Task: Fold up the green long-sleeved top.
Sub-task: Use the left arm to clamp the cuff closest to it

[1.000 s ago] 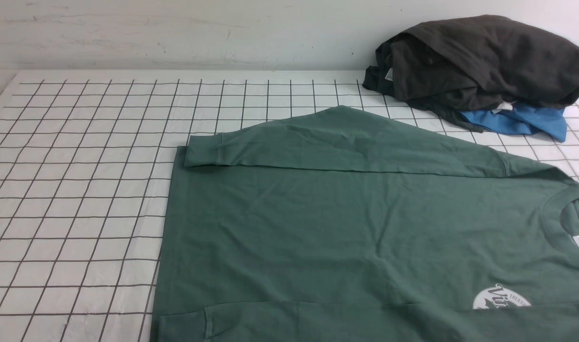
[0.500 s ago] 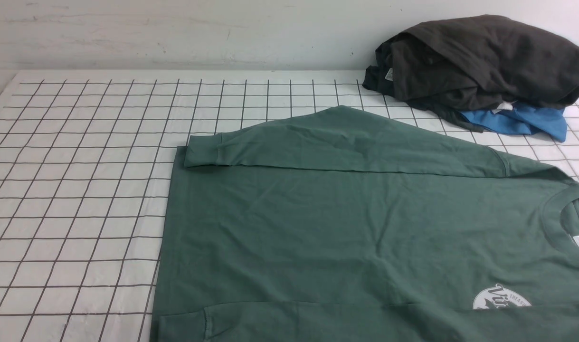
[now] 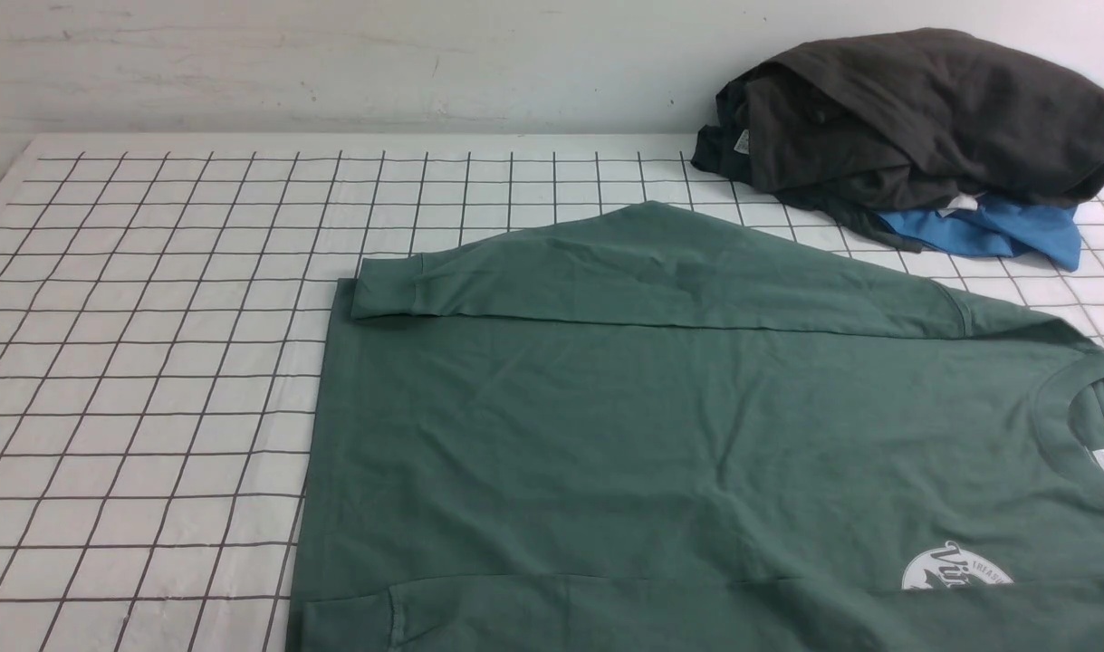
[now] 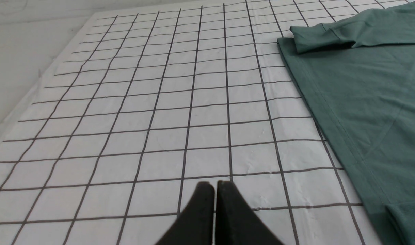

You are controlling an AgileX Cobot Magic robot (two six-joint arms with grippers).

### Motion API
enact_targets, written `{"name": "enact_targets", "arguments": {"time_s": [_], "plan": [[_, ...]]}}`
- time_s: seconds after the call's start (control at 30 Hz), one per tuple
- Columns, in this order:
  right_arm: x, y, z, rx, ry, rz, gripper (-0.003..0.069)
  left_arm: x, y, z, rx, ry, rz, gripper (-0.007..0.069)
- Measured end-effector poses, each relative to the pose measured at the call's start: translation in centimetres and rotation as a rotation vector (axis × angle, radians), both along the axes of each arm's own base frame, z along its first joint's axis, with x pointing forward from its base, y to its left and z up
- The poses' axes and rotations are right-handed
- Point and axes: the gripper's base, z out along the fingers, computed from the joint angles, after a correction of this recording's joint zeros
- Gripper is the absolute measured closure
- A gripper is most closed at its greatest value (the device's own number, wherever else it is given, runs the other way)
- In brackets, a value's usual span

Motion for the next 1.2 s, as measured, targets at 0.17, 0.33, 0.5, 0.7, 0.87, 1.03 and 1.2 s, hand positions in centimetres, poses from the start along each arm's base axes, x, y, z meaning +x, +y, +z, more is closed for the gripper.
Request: {"name": "enact_targets", "arguments": {"time_s": [0.17, 0.33, 0.5, 0.7, 0.87, 1.03, 1.2], "plan": [[0.0, 0.0, 0.0, 0.000, 0.000, 0.000, 0.0673, 0.0, 0.0, 0.0, 0.000, 0.000, 0.000, 0.0632], [0.0, 0.0, 0.0, 0.000, 0.000, 0.000, 0.0673, 0.0, 0.0, 0.0, 0.000, 0.000, 0.000, 0.0632], [0.0, 0.0, 0.0, 0.009, -0.001, 0.001, 0.0673, 0.0, 0.0, 0.0, 0.000, 0.000, 0.000, 0.0632], [0.0, 0.0, 0.0, 0.014, -0.001, 0.001, 0.0673, 0.0, 0.0, 0.0, 0.001, 0.000, 0.000, 0.0632], [0.0, 0.0, 0.0, 0.019, -0.001, 0.001, 0.0673, 0.0, -0.1, 0.0, -0.039, -0.007, 0.001, 0.0632], [0.0, 0.6, 0.1, 0.397, -0.017, -0.009, 0.0673, 0.1, -1.2, 0.5, -0.655, -0.045, 0.034, 0.0632], [0.1, 1.3, 0.2, 0.834, -0.025, -0.015, 0.0673, 0.2, -1.9, 1.1, -1.110, -0.054, 0.048, 0.0632]]}}
